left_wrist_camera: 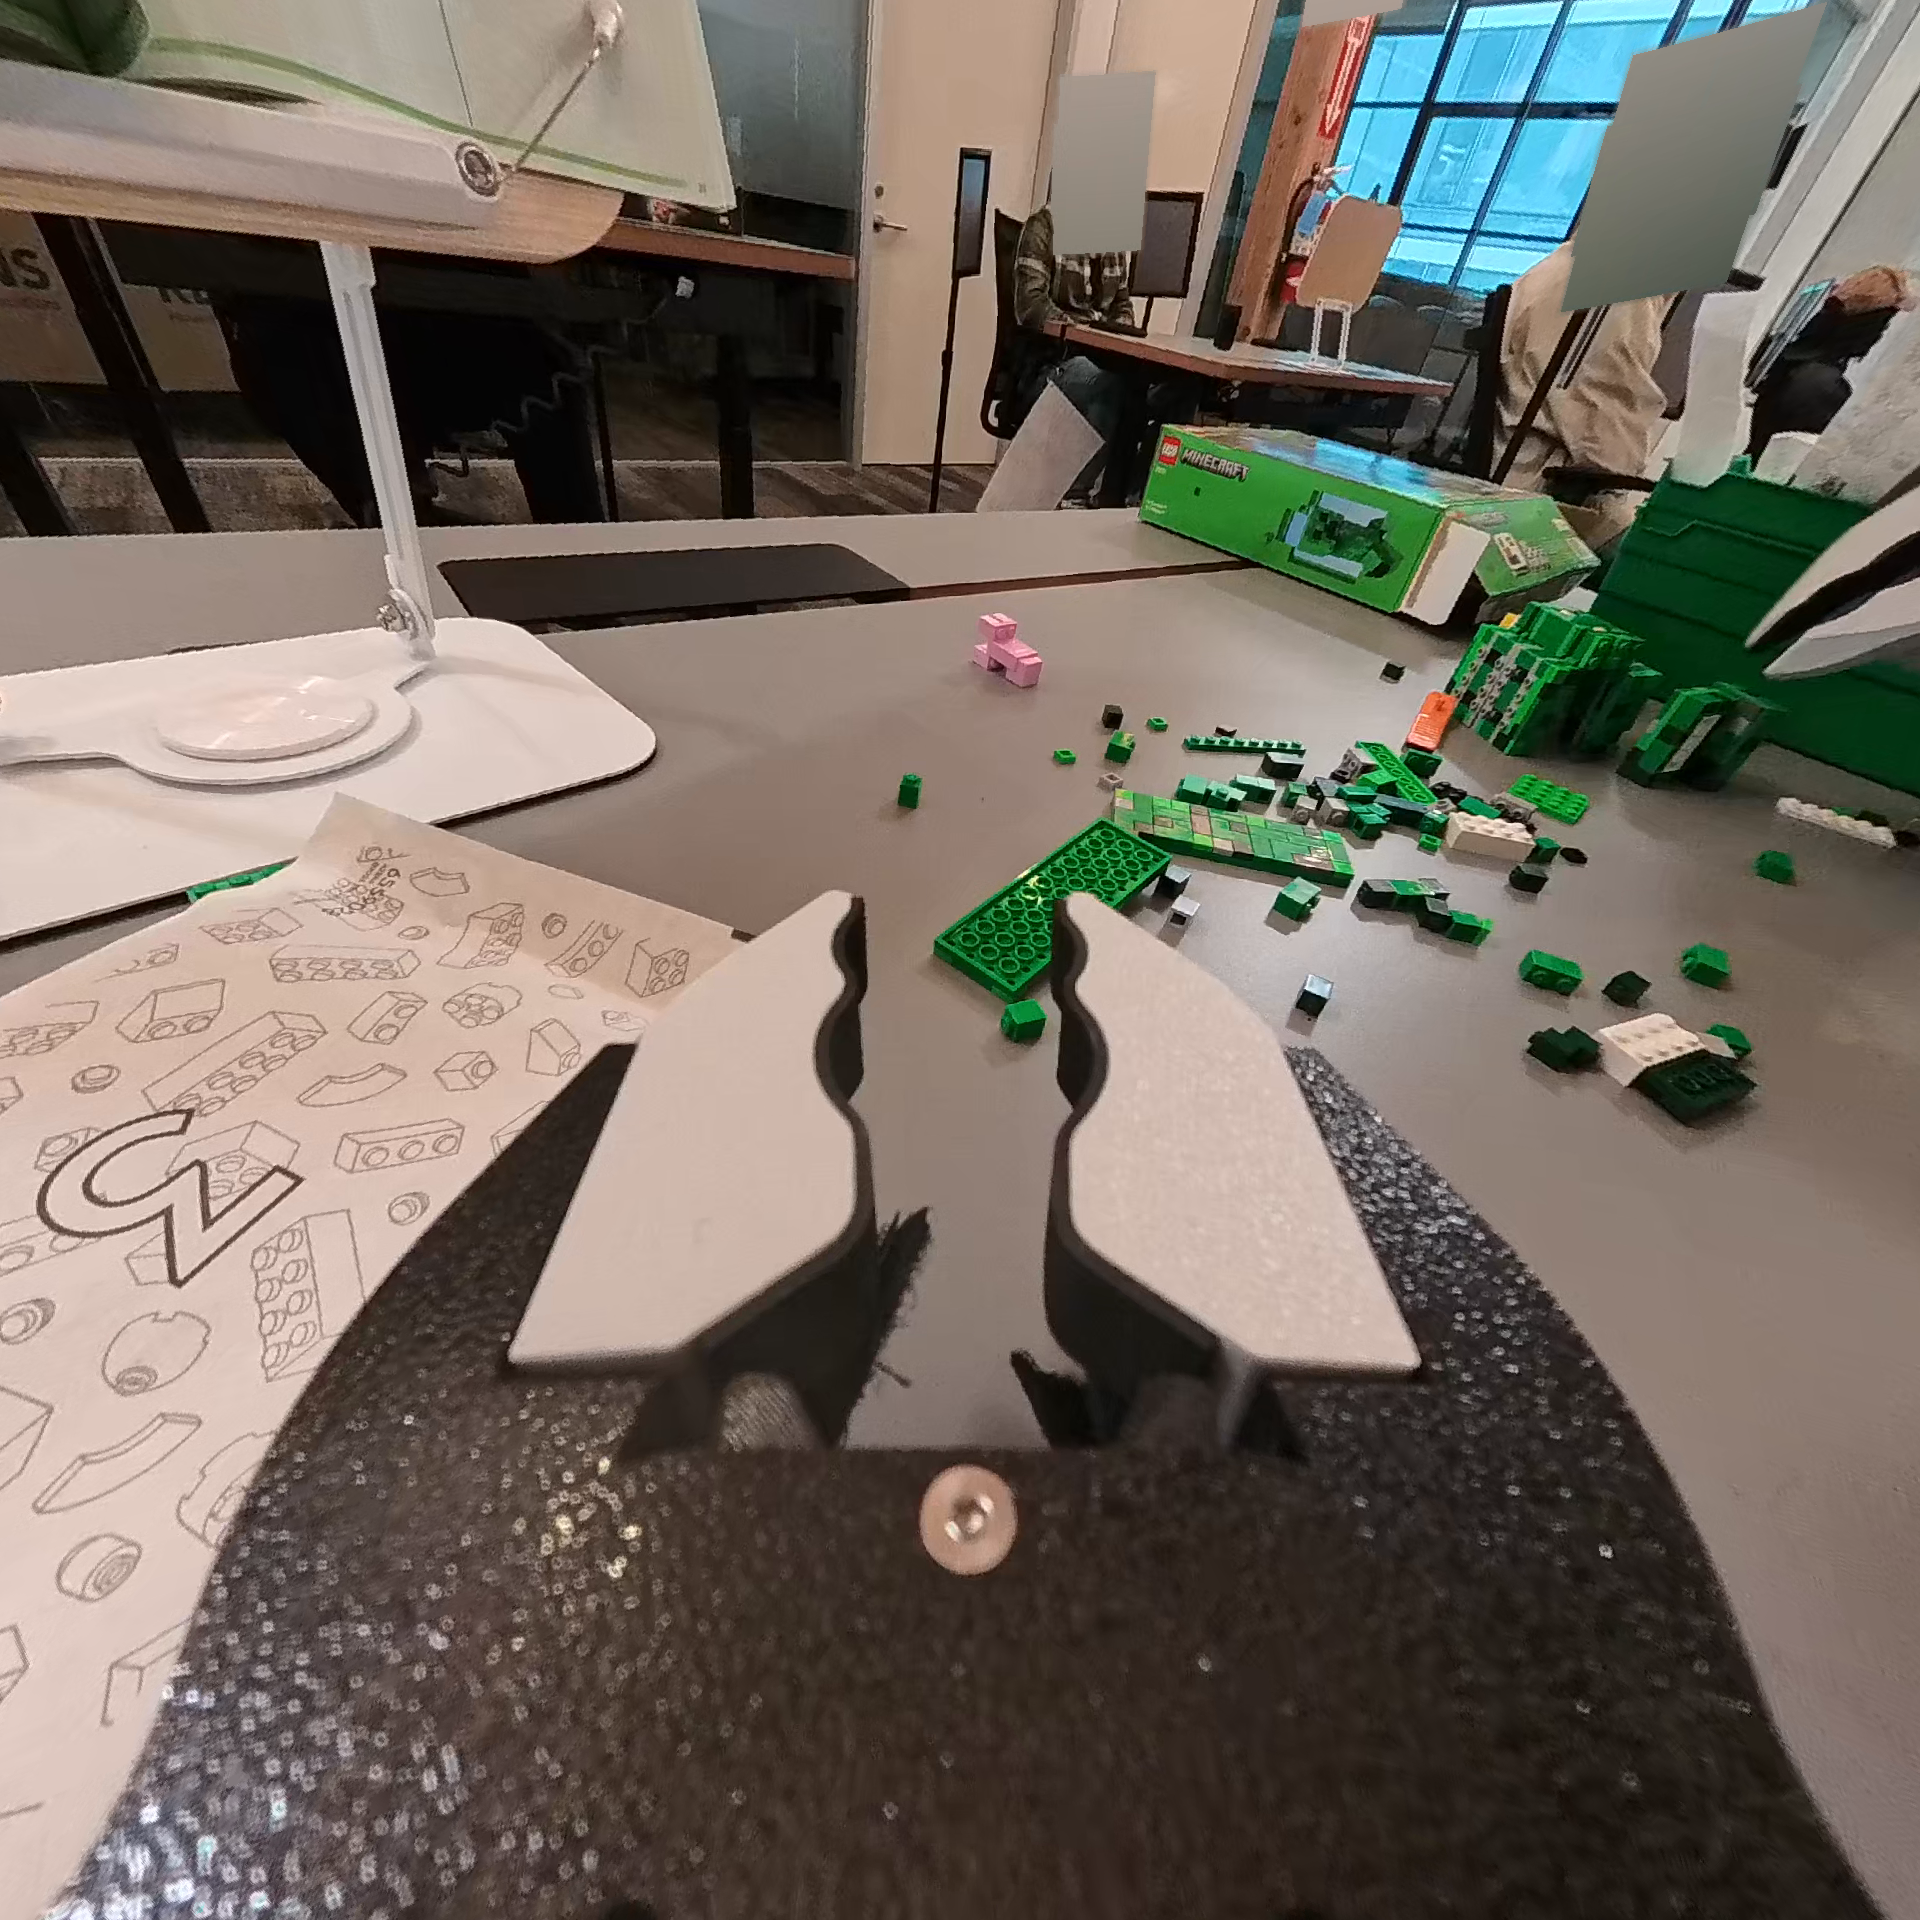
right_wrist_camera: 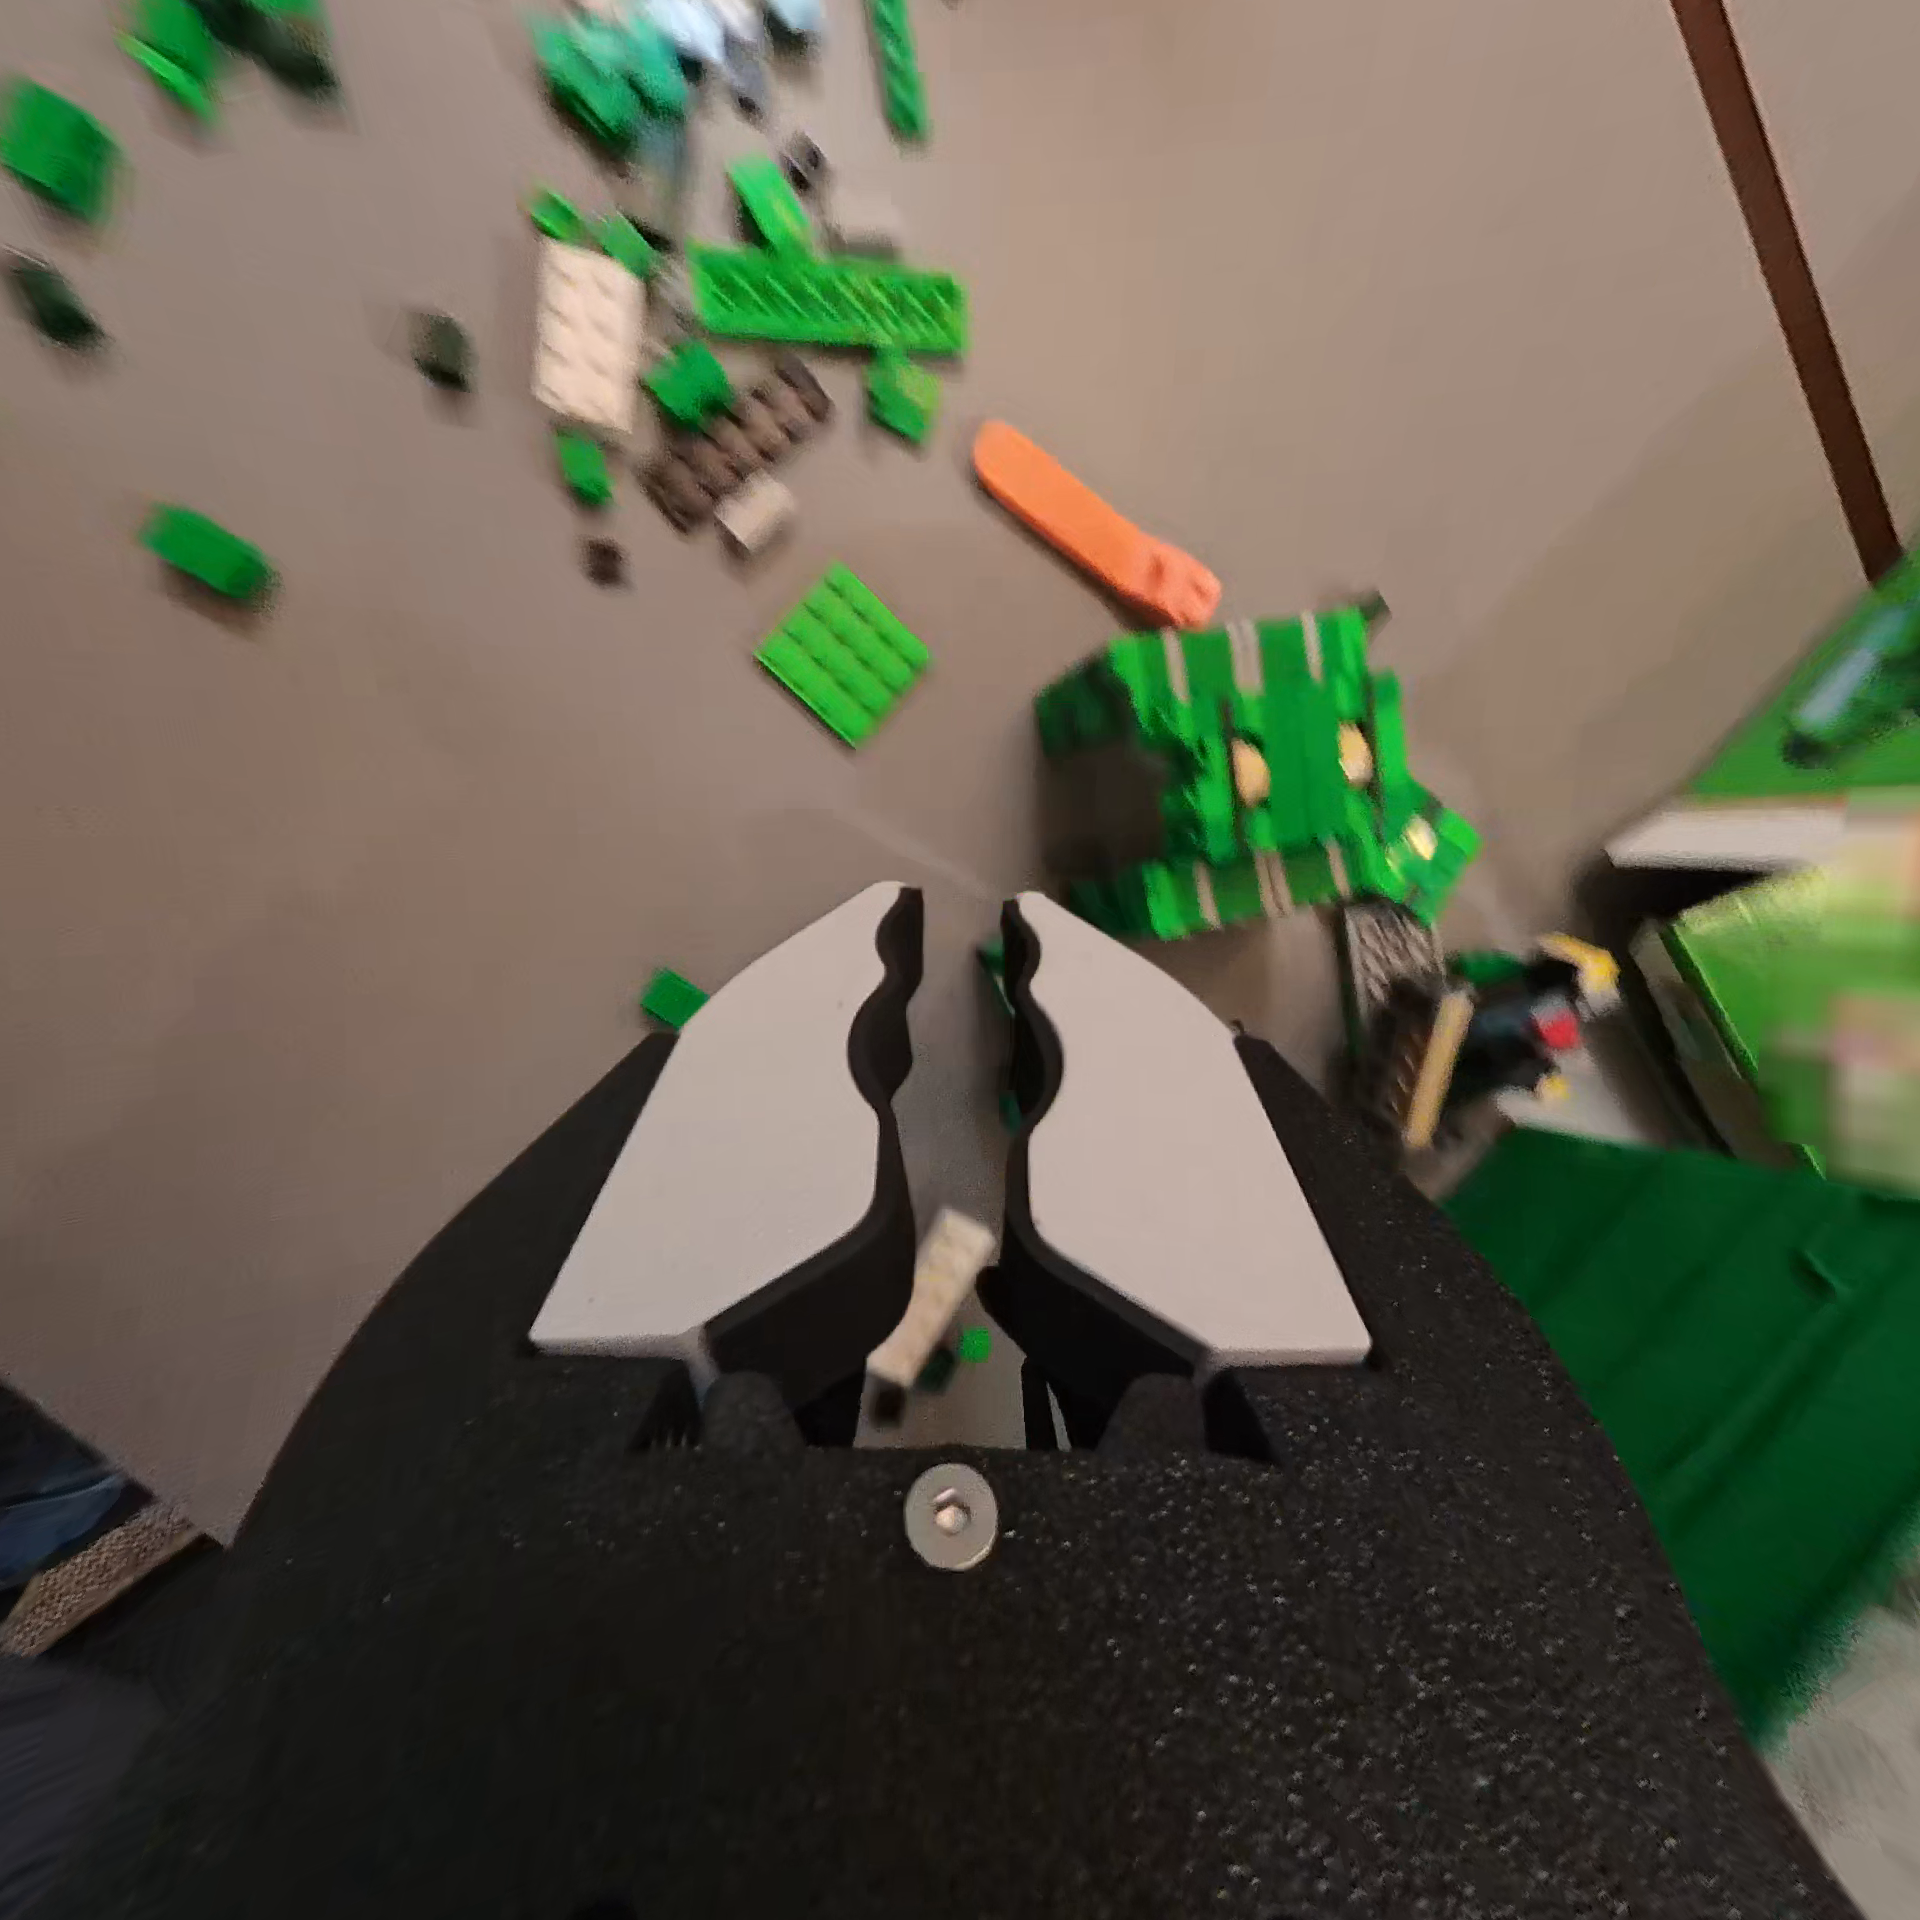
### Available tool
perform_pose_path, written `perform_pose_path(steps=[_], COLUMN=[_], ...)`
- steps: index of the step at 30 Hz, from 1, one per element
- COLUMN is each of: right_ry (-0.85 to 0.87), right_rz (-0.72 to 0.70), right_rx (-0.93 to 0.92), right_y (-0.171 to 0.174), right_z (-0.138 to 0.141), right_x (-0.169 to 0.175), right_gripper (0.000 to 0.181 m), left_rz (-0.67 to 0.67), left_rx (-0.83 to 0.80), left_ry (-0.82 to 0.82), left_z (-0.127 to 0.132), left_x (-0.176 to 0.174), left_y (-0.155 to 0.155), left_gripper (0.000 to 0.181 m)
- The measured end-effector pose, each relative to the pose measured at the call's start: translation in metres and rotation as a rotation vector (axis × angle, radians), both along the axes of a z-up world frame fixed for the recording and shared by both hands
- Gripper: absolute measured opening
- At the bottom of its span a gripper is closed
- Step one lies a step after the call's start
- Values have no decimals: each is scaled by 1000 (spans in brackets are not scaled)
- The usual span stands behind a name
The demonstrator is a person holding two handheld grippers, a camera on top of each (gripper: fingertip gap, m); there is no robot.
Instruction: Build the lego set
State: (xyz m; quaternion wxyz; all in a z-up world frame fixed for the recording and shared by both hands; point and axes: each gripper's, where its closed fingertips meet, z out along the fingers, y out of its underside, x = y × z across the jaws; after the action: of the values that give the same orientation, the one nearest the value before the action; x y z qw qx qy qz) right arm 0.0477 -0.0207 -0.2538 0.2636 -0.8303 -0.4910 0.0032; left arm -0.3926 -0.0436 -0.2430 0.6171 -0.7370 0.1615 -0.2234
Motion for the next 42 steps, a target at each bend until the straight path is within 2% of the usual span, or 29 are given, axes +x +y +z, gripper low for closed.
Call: perform_pose_path(steps=[3, 7, 12, 19, 22, 25, 27, 30, 34, 37, 42], right_ry=[128, 171, 176, 274, 314, 235, 267, 421, 478, 400, 156], right_rz=[176, 298, 271, 247, 351, 421, 475, 610, 724, 787, 856], right_rx=[-37, -101, -88, -18, 38, 37, 25, -39, -62, -47, -171], right_y=[-13, -23, -13, 3, 10, 21, 23, 9, 9, 18, 29], right_z=[0, -10, -18, -3, 0, -8, -6, -1, -14, -25, -51], right_x=[-42, -71, -71, -78, -111, -132, -153, -207, -277, -314, -335], right_gripper=[14, 17, 20, 37, 43, 47, 47, 46, 55, 56, 55], left_rz=[-1, -2, -3, -4, -5, -6, -6, -10, -13, -14, -20], left_rx=[0, -3, -3, -6, -9, -9, -6, -7, -8, -7, -8], left_ry=[0, -4, -9, -10, -3, -1, -5, -13, -17, -16, -20], left_z=[0, 0, 0, 0, -1, -1, -1, 0, 0, 0, 0], left_x=[0, 0, 0, -1, 0, 0, 0, -1, -1, 0, 0], left_y=[0, 0, 0, 0, 0, 0, 0, 0, 0, 0, 0], left_gripper=[33, 33, 33, 33, 33, 33, 33, 33, 33, 33, 33])
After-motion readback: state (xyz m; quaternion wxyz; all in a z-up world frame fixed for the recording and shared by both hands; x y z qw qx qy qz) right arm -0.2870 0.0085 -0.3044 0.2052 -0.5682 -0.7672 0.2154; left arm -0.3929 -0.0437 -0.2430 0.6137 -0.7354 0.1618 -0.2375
